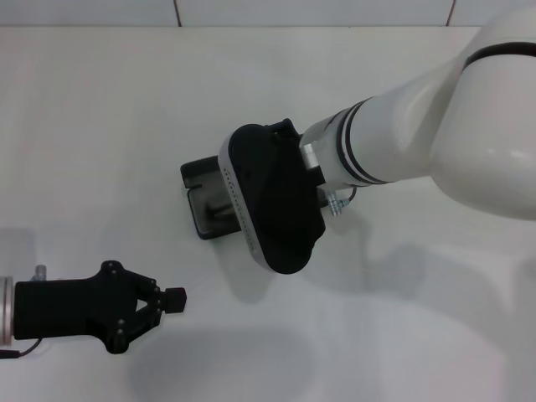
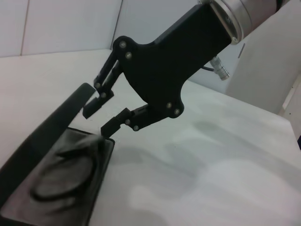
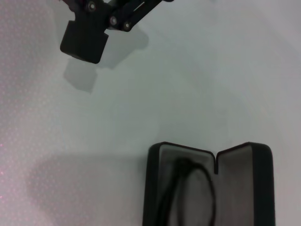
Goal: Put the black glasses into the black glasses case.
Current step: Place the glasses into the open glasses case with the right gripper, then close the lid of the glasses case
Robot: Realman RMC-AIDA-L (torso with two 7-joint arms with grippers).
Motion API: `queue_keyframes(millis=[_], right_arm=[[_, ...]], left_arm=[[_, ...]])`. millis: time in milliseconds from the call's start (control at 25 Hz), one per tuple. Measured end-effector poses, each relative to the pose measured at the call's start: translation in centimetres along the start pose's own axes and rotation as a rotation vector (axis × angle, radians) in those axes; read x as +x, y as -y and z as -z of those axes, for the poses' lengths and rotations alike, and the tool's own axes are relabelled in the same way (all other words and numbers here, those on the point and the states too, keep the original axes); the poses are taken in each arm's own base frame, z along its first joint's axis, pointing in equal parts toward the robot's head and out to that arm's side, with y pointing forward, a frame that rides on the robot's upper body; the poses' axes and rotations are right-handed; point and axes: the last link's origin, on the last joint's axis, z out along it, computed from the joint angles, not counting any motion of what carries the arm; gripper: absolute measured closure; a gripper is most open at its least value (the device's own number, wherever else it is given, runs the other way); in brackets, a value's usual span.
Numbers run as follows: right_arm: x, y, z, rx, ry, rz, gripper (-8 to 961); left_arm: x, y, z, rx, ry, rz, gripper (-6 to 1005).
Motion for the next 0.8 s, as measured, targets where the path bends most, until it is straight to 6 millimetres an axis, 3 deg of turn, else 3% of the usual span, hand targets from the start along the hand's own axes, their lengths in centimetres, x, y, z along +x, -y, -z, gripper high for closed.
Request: queue_keyframes(millis=[200, 520, 800], right_arm=[[0.0, 0.0, 0.0, 0.001, 0.003, 0.0, 640], [-0.5, -0.8, 0.7, -0.011, 0.031, -0.022, 517], [-0.3, -1.6, 2.5, -0.069, 0.074, -0.151, 517]], left_arm=[[0.0, -0.1, 0.0, -0.003, 0.0, 0.002, 999], [-0.1, -0.2, 0.0, -0.007, -0.001, 0.007, 999], [-0.1, -0.3, 0.1, -0.012, -0.007, 0.005, 998]])
